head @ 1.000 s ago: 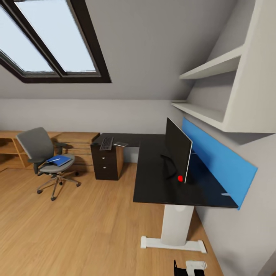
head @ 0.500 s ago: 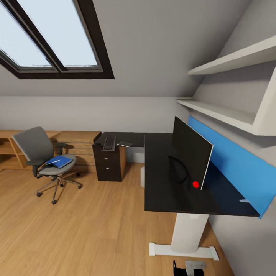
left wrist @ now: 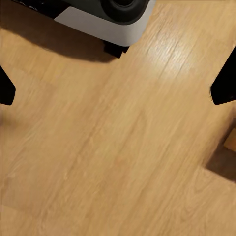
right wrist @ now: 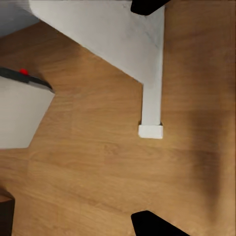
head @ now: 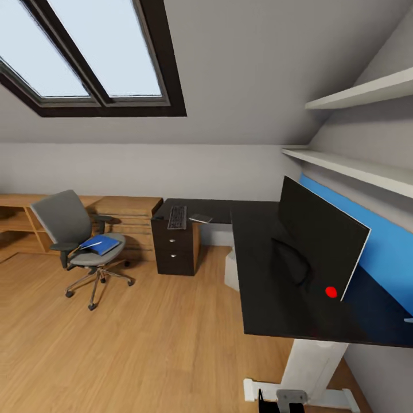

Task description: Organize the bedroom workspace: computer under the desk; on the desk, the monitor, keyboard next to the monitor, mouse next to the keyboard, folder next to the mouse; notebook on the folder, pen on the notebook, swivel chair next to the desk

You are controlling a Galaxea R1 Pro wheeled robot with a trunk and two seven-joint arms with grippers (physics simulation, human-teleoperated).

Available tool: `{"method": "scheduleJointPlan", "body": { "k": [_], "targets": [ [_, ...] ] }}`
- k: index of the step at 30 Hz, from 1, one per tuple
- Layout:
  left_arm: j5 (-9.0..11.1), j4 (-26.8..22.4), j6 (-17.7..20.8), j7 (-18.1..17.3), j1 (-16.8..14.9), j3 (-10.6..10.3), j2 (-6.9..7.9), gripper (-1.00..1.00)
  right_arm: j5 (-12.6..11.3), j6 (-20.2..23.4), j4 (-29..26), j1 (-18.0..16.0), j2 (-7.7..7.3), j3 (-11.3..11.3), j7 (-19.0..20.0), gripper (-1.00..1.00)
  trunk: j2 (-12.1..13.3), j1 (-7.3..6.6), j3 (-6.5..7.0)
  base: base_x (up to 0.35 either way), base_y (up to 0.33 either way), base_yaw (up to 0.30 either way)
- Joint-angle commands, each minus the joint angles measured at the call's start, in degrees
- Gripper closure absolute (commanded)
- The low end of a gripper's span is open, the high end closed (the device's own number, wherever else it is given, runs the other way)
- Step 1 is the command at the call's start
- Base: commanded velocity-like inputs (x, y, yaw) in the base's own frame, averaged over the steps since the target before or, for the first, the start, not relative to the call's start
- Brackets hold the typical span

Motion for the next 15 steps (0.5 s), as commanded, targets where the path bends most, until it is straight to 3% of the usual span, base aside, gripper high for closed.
{"method": "scheduleJointPlan", "body": {
  "k": [1, 10, 15],
  "targets": [
    [0.4, -0.1, -0.3, 0.3, 0.0, -0.5, 0.07, -1.00, -0.3, -0.2, 0.1, 0.0, 0.03, 0.5, -0.3, -1.00, -0.1, 0.04, -0.04, 0.216, 0.286, 0.199],
    [0.5, 0.0, -0.4, 0.4, -0.1, -0.5, 0.07, -1.00, -0.2, -0.2, 0.1, 0.0, 0.02, 0.5, -0.3, -1.00, -0.1, 0.04, 0.59, 0.220, 0.283, 0.147],
    [0.5, 0.0, -0.4, 0.4, -0.1, -0.5, 0.07, -1.00, -0.2, -0.2, 0.1, 0.0, -0.04, 0.5, -0.1, -1.00, -0.1, 0.04, 0.92, 0.248, 0.261, -0.128]
  ]
}}
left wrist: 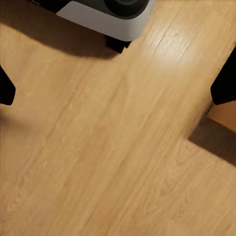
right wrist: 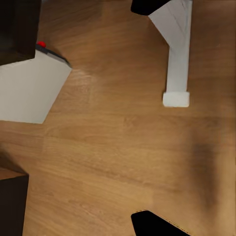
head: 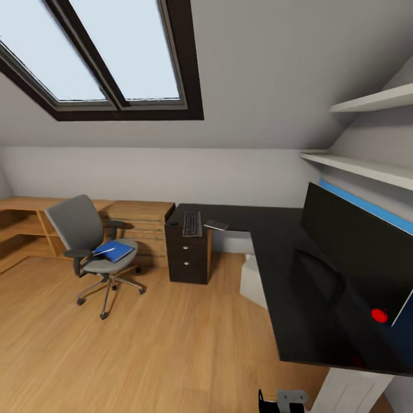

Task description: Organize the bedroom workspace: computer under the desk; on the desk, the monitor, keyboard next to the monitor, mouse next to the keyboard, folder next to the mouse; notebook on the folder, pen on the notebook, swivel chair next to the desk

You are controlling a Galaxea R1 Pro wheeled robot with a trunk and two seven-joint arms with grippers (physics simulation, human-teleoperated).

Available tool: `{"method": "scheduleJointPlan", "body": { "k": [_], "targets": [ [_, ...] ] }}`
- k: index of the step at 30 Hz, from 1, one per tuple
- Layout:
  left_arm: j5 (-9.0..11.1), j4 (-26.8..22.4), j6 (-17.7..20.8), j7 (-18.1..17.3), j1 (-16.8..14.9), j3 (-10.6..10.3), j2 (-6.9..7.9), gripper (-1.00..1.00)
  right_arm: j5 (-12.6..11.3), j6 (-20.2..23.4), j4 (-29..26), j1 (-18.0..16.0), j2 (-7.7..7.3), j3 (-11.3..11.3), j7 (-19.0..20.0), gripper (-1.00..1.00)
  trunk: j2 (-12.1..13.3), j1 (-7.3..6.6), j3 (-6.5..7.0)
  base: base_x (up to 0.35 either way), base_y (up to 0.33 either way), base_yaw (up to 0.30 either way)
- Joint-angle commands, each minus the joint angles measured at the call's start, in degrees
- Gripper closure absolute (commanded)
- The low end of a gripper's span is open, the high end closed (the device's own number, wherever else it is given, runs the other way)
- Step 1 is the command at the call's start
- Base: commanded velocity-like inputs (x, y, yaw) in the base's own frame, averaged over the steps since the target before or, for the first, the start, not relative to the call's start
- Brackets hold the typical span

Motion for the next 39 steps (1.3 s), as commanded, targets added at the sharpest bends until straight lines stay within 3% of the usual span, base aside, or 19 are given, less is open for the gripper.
{"method": "scheduleJointPlan", "body": {
  "k": [1, 12, 19, 39],
  "targets": [
    [0.4, -0.1, -0.2, 0.4, 0.0, -0.5, 0.07, -1.00, -0.3, -0.1, 0.1, -0.1, 0.03, 0.5, 0.1, -1.00, -0.1, 0.04, -0.01, 0.250, 0.259, -0.195],
    [0.4, -0.1, -0.2, 0.4, 0.0, -0.5, 0.07, -1.00, -0.3, -0.1, 0.1, -0.1, 0.03, 0.5, 1.0, -1.00, -0.1, 0.04, 0.32, 0.251, 0.258, -0.213],
    [0.4, -0.1, -0.2, 0.3, 0.0, -0.5, 0.07, -1.00, -0.3, 0.0, 0.1, -0.1, 0.03, 0.5, 1.0, -1.00, -0.1, 0.04, 0.25, 0.267, 0.236, -0.047],
    [0.4, -0.1, -0.3, 0.3, 0.0, -0.5, 0.07, -1.00, -0.2, 0.0, 0.1, -0.1, 0.08, 0.5, 1.2, -1.00, -0.1, 0.04, 0.51, 0.330, 0.092, -0.092]
  ]
}}
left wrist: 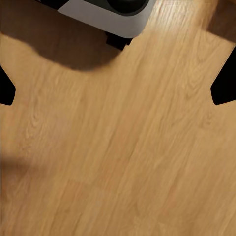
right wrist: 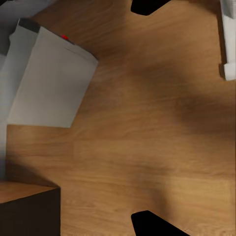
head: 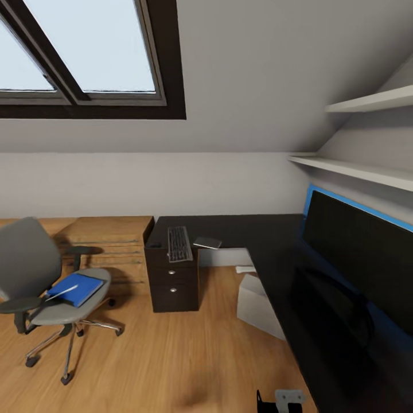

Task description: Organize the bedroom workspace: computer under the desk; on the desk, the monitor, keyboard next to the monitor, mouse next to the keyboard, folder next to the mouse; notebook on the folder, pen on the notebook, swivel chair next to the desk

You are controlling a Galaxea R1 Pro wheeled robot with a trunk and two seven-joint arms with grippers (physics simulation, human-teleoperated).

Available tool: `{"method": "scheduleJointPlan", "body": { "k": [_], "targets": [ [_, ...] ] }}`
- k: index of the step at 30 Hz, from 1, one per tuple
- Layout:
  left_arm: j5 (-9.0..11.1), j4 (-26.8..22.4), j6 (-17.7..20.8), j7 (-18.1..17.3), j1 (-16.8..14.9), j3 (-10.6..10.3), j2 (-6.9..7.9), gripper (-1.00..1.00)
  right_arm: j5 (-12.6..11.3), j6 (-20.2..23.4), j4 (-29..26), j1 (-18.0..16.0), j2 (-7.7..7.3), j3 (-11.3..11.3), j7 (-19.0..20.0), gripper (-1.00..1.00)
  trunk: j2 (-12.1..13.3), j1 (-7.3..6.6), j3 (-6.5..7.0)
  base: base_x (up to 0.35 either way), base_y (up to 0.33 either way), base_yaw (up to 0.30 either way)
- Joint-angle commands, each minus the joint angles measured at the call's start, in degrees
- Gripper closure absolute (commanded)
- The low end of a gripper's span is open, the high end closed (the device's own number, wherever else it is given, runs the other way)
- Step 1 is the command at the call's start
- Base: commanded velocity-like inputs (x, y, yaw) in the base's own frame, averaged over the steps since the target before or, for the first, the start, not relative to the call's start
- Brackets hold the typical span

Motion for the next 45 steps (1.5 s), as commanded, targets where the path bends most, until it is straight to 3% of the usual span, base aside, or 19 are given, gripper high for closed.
{"method": "scheduleJointPlan", "body": {
  "k": [1, 5, 9, 45],
  "targets": [
    [0.4, -0.1, -0.2, 0.4, 0.0, -0.5, 0.07, -1.00, -0.2, -0.1, 0.1, -0.1, 0.08, 0.5, 0.1, -1.00, -0.1, 0.04, -0.08, 0.327, 0.180, -0.016],
    [0.4, -0.1, -0.2, 0.4, 0.0, -0.5, 0.07, -1.00, -0.1, 0.0, 0.1, 0.0, 0.58, 0.5, 3.2, -1.00, -0.1, 0.04, -0.08, 0.326, 0.182, -0.007],
    [0.4, -0.1, -0.2, 0.4, 0.0, -0.5, 0.07, -1.00, 0.0, 0.1, 0.1, 0.0, 0.68, 0.5, 3.9, -1.00, -0.1, 0.04, -0.08, 0.325, 0.183, -0.001],
    [0.4, 0.0, -0.3, 0.4, 0.0, -0.5, -0.01, -1.00, 0.1, 0.2, 0.1, 0.0, 0.80, 0.5, 4.1, -1.00, -0.1, 0.04, -0.08, 0.331, 0.129, 0.000]
  ]
}}
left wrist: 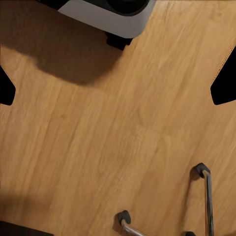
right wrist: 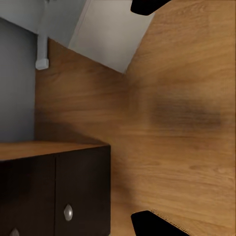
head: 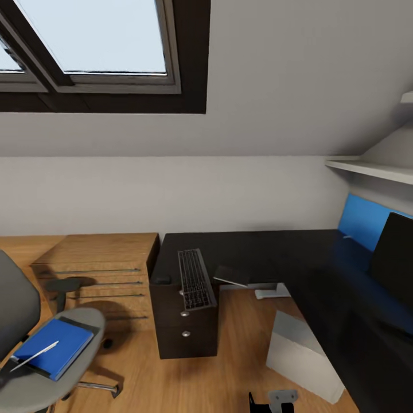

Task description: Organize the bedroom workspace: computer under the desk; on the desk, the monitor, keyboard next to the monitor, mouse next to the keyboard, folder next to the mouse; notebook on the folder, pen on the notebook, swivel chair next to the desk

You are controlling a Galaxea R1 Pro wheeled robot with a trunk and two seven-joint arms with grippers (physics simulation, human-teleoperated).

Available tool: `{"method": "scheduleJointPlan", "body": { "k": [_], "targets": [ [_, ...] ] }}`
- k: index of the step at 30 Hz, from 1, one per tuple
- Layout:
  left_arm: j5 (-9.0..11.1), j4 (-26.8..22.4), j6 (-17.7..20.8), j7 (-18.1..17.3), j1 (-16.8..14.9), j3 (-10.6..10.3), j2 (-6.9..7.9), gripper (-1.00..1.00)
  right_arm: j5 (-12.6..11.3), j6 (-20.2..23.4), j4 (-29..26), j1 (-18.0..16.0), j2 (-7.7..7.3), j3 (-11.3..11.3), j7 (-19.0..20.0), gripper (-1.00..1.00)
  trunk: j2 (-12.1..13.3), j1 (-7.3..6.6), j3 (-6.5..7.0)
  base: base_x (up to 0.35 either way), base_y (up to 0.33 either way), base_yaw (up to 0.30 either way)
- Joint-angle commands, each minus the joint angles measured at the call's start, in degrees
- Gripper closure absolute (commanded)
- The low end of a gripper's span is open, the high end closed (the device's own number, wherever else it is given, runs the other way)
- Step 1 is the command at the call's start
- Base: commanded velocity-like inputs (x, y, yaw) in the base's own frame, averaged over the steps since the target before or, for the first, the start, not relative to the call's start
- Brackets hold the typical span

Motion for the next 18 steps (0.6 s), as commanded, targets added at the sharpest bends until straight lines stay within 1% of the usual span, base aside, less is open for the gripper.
{"method": "scheduleJointPlan", "body": {
  "k": [1, 18],
  "targets": [
    [0.4, -0.1, -0.2, 0.4, 0.0, -0.5, 0.06, -1.00, -0.3, -0.2, 0.1, -0.1, 0.03, 0.5, -0.3, -1.00, -0.1, 0.04, -0.08, 0.312, 0.195, 0.000],
    [0.4, -0.1, -0.2, 0.3, 0.0, -0.5, 0.06, -1.00, -0.3, -0.1, 0.1, -0.1, 0.04, 0.5, -0.3, -1.00, -0.1, 0.04, -0.08, 0.298, 0.225, 0.000]
  ]
}}
